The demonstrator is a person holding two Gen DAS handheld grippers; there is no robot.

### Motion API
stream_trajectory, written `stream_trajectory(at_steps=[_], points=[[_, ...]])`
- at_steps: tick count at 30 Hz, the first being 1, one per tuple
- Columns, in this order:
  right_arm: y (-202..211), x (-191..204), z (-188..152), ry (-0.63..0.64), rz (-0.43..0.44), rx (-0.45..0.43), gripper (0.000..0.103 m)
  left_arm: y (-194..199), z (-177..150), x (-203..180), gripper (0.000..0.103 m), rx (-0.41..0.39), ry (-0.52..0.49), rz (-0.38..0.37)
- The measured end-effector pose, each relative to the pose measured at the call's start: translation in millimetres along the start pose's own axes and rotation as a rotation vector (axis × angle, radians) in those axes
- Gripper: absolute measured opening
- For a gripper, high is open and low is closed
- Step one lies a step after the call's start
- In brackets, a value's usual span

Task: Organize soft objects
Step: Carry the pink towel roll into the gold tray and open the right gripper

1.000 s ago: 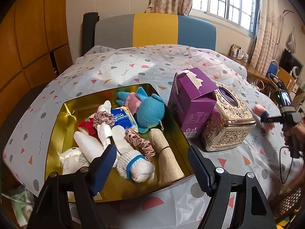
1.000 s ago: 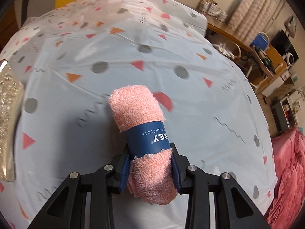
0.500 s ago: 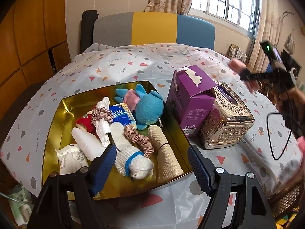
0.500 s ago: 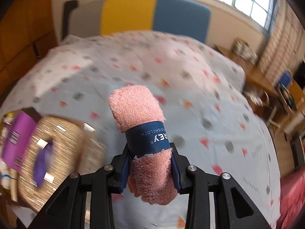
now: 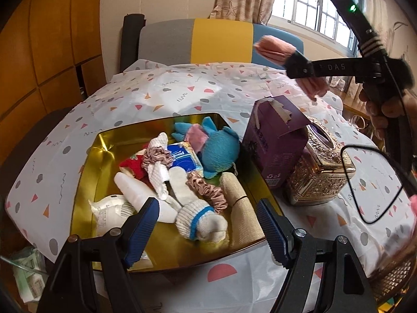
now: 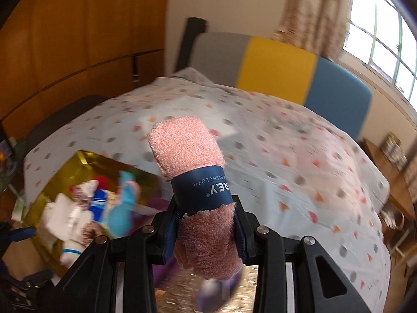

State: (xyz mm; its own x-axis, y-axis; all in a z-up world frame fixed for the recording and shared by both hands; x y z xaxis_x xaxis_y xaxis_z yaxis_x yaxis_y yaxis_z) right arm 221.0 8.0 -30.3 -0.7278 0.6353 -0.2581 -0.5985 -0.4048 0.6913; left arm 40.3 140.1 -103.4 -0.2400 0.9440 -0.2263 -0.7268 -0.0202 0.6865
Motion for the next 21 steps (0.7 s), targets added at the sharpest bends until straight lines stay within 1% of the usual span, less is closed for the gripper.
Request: stream_trajectory(at_steps=[5, 12, 17, 21], points=[[-3.1, 44.5, 7.0, 0.040, 0.079, -0.010, 0.036, 4.1, 1.1, 9.6, 0.077, -0.010, 0.018, 0.017], [-10.0, 84.2, -8.2, -0.007, 0.200, 0.031, 0.036, 9.5, 3.2, 25.0, 0.077, -0.026, 0.052, 0.043], [-15.0, 108.4, -15.1, -0.026, 0.240, 0.068, 0.036, 11.8, 4.5, 37.7, 0.077, -0.038, 0.082, 0.065], [-23.9, 129.0, -23.2, -0.046, 0.257, 0.120, 0.037, 13.3, 7.1, 51.0, 0.078, -0.055, 0.119, 0.092]])
Point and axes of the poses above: each gripper's, at about its wrist camera, not at the fingertips, and y roughly against the way its jaws point, x to its left, z to its top, the point moved 5 cm from there along -y, roughly the way its jaws point, and after that the axes turned 13 degrees about y, right-handed, at the moved point
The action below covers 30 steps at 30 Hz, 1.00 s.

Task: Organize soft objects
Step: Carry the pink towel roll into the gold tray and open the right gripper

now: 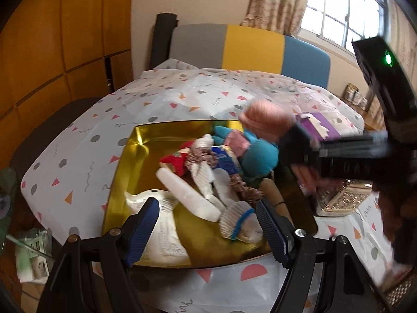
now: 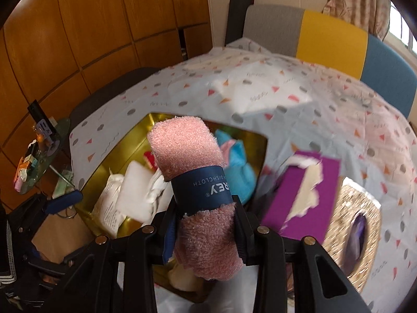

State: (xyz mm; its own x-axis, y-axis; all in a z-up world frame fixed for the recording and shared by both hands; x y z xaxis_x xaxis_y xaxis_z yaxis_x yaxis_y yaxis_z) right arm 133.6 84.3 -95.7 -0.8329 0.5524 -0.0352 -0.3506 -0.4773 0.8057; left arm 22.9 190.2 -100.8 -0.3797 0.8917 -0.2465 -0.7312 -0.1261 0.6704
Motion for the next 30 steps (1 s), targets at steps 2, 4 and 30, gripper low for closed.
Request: stream_trajectory(at_steps=[2, 4, 30], points=[[-10.2, 7.4, -4.3, -0.023, 0.008, 0.023, 0.037, 0.0, 2.5, 6.4, 0.080, -0.009, 0.020, 0.011], [-23.6, 13.1, -7.6, -0.039, 0.014, 0.056, 0.037, 0.3, 4.1, 10.5, 0.080, -0.016, 0.030, 0.019], [-38.8, 25.9, -14.2, -0.026, -0.152, 0.018, 0.051, 5.0, 9.5, 19.0, 0.090, -0.046, 0.053, 0.047]])
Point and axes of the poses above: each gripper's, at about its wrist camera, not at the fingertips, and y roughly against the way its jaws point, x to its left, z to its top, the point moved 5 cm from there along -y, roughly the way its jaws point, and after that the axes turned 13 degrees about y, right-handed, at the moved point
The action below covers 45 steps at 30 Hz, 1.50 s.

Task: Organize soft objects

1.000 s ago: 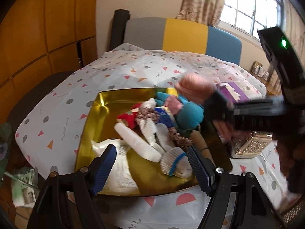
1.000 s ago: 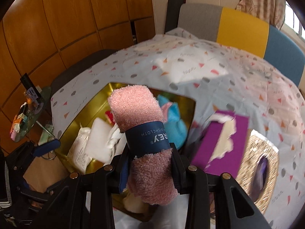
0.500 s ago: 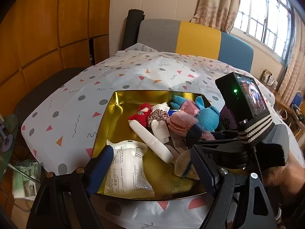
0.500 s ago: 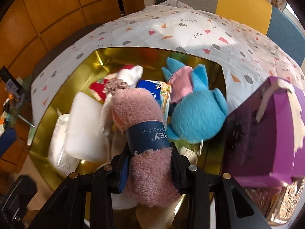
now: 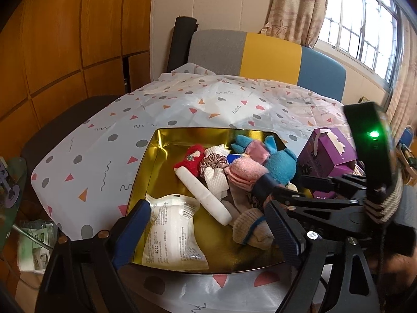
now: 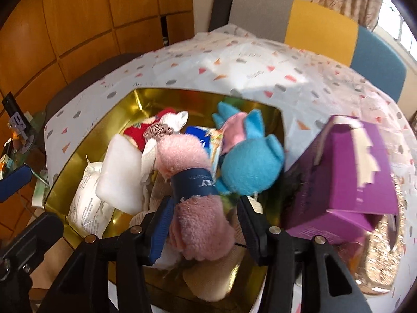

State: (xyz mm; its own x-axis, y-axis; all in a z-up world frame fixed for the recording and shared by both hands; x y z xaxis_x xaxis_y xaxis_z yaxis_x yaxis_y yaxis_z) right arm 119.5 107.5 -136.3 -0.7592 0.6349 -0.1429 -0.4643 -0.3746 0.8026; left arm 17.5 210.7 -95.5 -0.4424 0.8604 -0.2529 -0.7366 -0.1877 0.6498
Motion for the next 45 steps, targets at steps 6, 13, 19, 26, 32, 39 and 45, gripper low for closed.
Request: stream_trajectory(at_steps=[6, 13, 19, 26, 32, 39, 45], points=[[33.4, -9.4, -9.3, -0.020, -0.109, -0.072, 0.051, 4.9, -1.4, -11.2, 0.093, -0.007, -0.017, -0.004], [67.3, -37.5, -35.0, -0.175, -0.216, -0.125, 0.051, 14.0, -5.9, -35.0, 0.095, -0.030, -0.053, -0.026], [92.6, -53.9, -57.0, -0.246, -0.317, -0.155, 0.051, 20.6, -9.9, -55.9, 0.103, -0.051, -0.067, -0.034], [103.9, -66.9, -76.5, -0.302, -0.344, -0.159, 0.051, 24.9, -18.7, -72.6, 0.103, -0.056, -0.102, -0.036], [107.1, -69.7, -84.0, -0.316, -0.355, -0.166, 0.051, 25.3, -21.2, -76.0, 0.103, -0.055, -0.101, -0.035], [107.1, -72.7, -87.4, -0.332, -0.356, -0.166, 0.051, 26.0, -22.9, -77.9, 0.103, -0.055, -0.105, -0.031], [107.3, -72.6, -86.5, -0.330, -0.357, -0.167, 0.051, 27.5, -22.4, -76.9, 0.103, -0.060, -0.099, -0.035]])
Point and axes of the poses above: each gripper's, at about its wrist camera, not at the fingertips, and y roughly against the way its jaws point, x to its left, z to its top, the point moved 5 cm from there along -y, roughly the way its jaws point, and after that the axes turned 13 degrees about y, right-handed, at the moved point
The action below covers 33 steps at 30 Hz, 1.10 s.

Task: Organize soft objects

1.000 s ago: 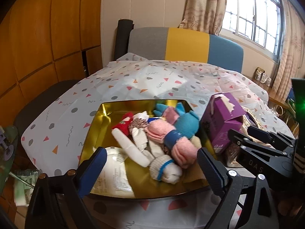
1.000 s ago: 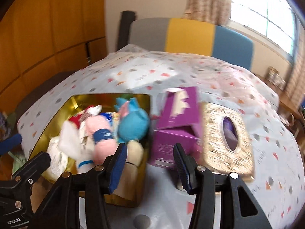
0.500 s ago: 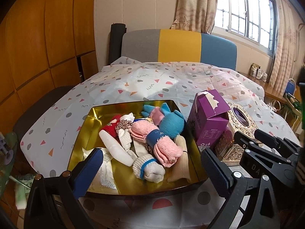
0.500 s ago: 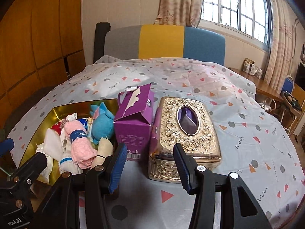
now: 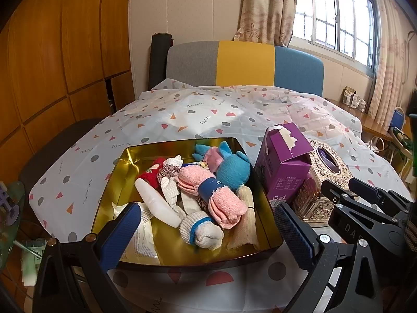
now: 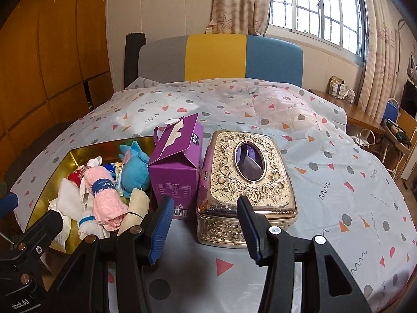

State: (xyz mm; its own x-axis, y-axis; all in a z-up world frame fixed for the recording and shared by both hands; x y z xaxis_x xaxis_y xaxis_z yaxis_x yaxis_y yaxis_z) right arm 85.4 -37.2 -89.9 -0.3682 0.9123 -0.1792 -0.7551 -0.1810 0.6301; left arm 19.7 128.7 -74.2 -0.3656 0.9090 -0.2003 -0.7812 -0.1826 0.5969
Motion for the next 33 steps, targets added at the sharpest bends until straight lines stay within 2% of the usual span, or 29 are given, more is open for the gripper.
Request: stream_trajectory(at_steps=[33], points=[[0.2, 5.4, 1.9, 0.000, 0.001, 0.001, 0.051, -1.0, 1.9, 5.9, 0.103, -0.005, 0.012, 0.019]])
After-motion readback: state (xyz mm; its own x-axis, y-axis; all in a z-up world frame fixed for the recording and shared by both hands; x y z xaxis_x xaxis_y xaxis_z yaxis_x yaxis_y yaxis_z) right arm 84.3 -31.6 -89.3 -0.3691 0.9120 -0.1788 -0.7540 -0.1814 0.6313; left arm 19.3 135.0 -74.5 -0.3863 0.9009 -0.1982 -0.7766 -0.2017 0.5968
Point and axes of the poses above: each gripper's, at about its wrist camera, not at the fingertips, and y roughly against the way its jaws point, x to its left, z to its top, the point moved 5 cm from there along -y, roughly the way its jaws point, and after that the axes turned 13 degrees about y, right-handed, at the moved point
